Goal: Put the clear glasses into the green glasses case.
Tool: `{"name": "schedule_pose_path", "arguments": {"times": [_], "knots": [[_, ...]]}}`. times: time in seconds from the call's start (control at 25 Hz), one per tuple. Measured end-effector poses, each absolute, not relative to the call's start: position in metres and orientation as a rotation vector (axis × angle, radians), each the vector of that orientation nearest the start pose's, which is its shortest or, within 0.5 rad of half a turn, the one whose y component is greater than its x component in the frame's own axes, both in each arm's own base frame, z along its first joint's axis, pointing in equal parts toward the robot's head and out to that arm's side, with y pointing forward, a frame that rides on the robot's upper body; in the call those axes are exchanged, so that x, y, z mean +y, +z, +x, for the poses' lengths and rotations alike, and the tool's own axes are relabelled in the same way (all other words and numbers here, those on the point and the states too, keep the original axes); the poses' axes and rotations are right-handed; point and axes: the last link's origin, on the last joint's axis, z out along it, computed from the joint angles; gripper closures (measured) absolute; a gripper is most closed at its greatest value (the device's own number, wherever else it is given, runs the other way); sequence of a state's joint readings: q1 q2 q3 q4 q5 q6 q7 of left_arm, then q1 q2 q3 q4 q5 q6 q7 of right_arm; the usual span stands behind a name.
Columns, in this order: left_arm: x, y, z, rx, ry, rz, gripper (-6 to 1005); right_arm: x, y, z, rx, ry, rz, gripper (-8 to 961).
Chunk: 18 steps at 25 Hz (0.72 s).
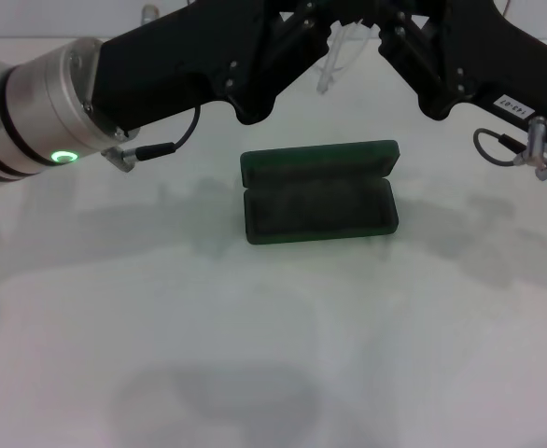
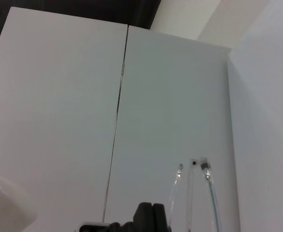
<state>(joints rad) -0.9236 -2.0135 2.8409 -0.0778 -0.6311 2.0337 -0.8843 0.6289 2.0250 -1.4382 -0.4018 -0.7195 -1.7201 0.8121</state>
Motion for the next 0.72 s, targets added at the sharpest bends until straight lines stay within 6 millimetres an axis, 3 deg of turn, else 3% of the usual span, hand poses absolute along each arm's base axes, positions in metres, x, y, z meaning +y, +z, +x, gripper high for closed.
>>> {"name": "schedule_pose_path", "arguments": {"times": [0.72], "knots": [[0.3329,0.0055,-0.1270,0.071,-1.802,-2.578,954,0.3339,0.0016,0.1471,-0.113,1.608,-2.360,872]]}}
